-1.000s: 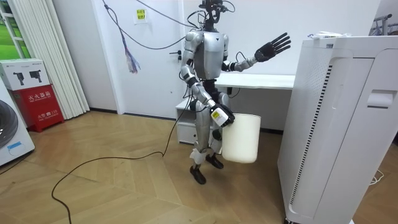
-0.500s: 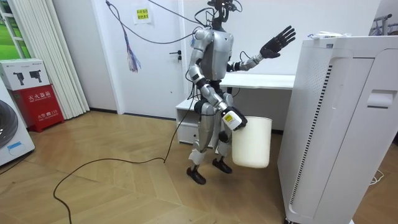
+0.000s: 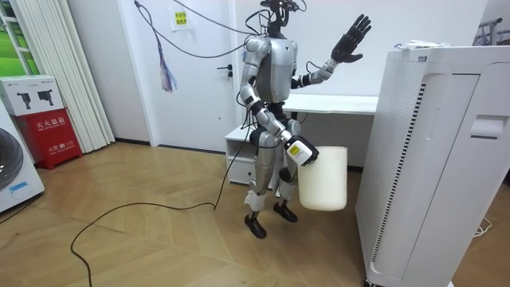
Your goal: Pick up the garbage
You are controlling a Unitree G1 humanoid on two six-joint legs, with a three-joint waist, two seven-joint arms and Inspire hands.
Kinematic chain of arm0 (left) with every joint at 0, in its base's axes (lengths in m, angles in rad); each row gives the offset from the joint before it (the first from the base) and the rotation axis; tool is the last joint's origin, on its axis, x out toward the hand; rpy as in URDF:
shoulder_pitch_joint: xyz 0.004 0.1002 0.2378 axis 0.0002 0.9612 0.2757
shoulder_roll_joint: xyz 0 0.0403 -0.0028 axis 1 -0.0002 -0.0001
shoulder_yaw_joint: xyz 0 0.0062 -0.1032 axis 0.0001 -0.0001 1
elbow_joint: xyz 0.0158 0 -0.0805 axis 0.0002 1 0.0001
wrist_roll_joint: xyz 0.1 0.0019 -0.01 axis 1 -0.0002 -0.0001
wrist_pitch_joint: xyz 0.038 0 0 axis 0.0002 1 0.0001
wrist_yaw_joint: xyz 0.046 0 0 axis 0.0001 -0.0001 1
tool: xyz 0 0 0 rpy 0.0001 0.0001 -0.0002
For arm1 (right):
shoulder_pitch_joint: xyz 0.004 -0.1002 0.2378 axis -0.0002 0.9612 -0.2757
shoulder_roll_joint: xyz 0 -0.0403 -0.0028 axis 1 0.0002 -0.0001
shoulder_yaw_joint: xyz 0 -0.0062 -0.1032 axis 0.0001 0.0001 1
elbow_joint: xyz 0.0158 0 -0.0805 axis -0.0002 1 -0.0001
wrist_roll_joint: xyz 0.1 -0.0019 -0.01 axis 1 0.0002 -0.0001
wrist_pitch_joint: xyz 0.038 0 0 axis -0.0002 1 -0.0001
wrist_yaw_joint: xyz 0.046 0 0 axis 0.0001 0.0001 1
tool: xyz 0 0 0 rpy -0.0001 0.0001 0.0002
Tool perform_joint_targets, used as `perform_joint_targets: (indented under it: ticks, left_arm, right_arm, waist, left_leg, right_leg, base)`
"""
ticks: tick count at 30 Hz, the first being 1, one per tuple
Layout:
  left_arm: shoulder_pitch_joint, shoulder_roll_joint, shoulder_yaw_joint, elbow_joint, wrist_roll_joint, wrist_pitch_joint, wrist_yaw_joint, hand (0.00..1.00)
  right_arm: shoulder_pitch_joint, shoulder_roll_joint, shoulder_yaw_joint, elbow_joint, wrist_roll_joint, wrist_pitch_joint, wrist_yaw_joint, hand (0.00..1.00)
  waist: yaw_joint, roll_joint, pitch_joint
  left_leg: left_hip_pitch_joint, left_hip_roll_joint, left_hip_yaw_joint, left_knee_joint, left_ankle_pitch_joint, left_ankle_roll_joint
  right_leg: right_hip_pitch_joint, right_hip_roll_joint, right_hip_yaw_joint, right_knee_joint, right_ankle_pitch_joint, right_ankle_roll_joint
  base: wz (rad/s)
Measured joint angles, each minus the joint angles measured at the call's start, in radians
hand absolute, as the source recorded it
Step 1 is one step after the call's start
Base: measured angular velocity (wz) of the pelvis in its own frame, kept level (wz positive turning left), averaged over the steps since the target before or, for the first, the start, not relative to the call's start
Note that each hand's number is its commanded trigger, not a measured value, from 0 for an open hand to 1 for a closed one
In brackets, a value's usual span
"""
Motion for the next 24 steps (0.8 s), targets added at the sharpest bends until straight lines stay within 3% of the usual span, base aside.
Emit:
perform_joint_targets:
  ticks: [9,18,24]
  left_arm:
    - [-0.005,0.009,0.027,0.0,0.017,0.0,0.054,0.0]
    - [-0.036,0.073,0.002,0.069,0.058,0.009,0.065,0.0]
    - [-0.052,0.088,-0.015,0.088,0.093,0.025,0.054,0.0]
  right_arm:
    - [-0.003,-0.011,-0.002,-0.003,0.0,0.0,0.008,1.0]
    - [-0.004,-0.013,-0.001,-0.076,-0.038,0.008,0.048,1.0]
    - [-0.004,-0.012,-0.001,-0.076,-0.04,0.008,0.05,1.0]
  waist:
    - [0.003,0.017,0.011]
    - [-0.055,0.018,0.0113]
    - [-0.074,0.03,0.0178]
  left_leg:
    - [0.019,-0.004,0.002,-0.003,0.0,0.0]
    - [0.017,-0.011,0.001,-0.004,0.0,0.001]
    - [0.023,-0.011,0.003,-0.005,0.0,0.001]
  right_leg:
    - [0.008,-0.005,0.004,0.013,-0.002,0.002]
    - [0.014,-0.01,0.003,0.014,-0.007,0.005]
    - [0.018,-0.011,0.006,0.014,-0.007,0.005]
  base:
    - [-0.01]
    - [0.03]
    - [-0.01]
